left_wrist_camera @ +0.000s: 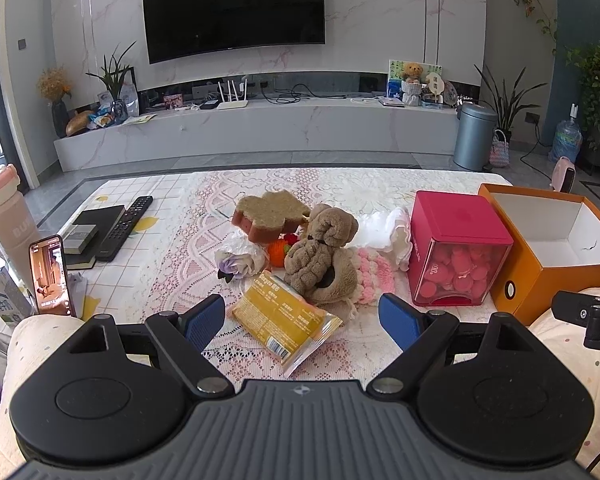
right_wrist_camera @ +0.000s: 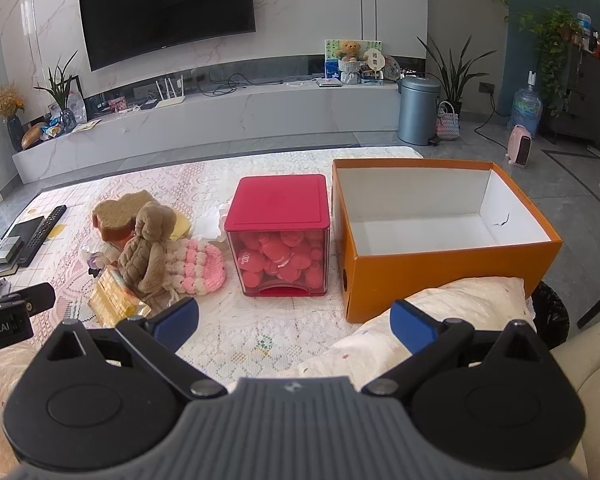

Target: Organize soft objects

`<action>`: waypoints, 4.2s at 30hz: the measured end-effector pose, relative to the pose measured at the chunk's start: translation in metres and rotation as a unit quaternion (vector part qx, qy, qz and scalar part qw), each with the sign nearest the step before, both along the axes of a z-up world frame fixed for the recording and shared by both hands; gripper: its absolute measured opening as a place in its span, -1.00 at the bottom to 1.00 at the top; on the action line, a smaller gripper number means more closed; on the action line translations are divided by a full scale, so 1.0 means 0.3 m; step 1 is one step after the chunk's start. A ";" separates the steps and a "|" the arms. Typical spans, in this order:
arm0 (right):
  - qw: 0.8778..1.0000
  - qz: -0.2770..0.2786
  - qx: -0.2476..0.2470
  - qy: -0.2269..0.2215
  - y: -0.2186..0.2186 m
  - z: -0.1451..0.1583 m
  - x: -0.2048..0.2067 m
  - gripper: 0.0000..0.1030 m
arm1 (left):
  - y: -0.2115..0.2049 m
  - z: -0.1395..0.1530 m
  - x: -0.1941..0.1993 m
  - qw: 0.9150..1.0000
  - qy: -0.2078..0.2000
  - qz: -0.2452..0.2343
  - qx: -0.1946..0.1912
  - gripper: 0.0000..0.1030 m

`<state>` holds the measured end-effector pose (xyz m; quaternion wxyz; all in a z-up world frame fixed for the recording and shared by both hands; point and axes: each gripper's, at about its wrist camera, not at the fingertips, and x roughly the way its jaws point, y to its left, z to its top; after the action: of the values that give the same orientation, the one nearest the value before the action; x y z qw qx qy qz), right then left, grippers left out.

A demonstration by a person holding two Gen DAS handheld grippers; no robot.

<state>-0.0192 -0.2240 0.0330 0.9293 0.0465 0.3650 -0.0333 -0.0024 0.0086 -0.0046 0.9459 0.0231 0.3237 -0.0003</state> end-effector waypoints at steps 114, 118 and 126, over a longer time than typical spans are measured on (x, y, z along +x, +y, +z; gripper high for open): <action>0.966 0.232 0.016 0.115 0.449 -0.384 0.685 -0.79 | 0.357 -0.445 0.578 0.927 0.253 0.102 -0.258 0.85; 0.967 0.234 0.013 0.101 0.442 -0.355 0.660 -0.86 | 0.320 -0.458 0.602 0.931 0.262 0.103 -0.230 0.88; 0.970 0.212 0.016 0.117 0.405 -0.381 0.633 -0.86 | 0.239 -0.491 0.634 0.943 0.274 0.092 -0.162 0.96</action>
<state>0.1707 -0.1025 -0.0814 0.8652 -0.0215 0.4731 0.1646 0.1878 0.0804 -0.1521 0.8073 -0.1610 0.5670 0.0283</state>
